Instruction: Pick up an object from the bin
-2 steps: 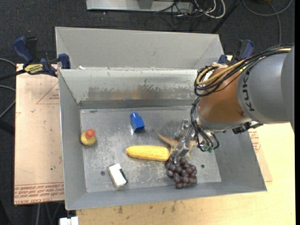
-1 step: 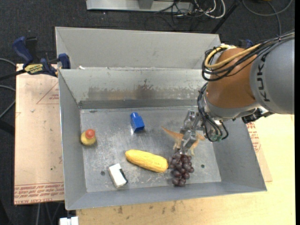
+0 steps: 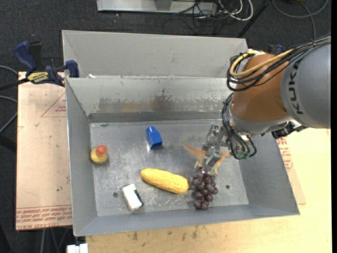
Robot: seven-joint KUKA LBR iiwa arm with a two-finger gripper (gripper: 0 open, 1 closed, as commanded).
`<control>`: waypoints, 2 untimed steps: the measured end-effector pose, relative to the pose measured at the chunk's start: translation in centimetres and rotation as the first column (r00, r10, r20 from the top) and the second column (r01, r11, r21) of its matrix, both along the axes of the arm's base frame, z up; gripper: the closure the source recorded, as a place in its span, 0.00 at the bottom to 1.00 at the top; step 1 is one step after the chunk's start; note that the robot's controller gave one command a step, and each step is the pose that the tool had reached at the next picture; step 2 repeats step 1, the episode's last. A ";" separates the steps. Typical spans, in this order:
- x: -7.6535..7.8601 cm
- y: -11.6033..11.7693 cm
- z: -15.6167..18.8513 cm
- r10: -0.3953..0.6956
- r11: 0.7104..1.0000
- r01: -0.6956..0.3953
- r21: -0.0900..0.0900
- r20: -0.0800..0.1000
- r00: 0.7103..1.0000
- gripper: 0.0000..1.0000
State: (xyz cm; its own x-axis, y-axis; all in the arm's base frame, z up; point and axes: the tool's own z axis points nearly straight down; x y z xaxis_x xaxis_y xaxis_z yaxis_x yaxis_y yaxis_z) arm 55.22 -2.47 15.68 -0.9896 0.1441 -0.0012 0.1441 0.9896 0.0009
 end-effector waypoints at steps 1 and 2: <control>-0.8 1.5 4.5 0.007 1.000 -0.007 0.000 -0.008 1.000 1.00; -0.8 1.5 4.5 0.007 1.000 -0.007 0.000 -0.008 1.000 1.00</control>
Offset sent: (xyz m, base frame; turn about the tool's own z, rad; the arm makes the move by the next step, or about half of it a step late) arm -0.0046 -0.0198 -0.0868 0.0181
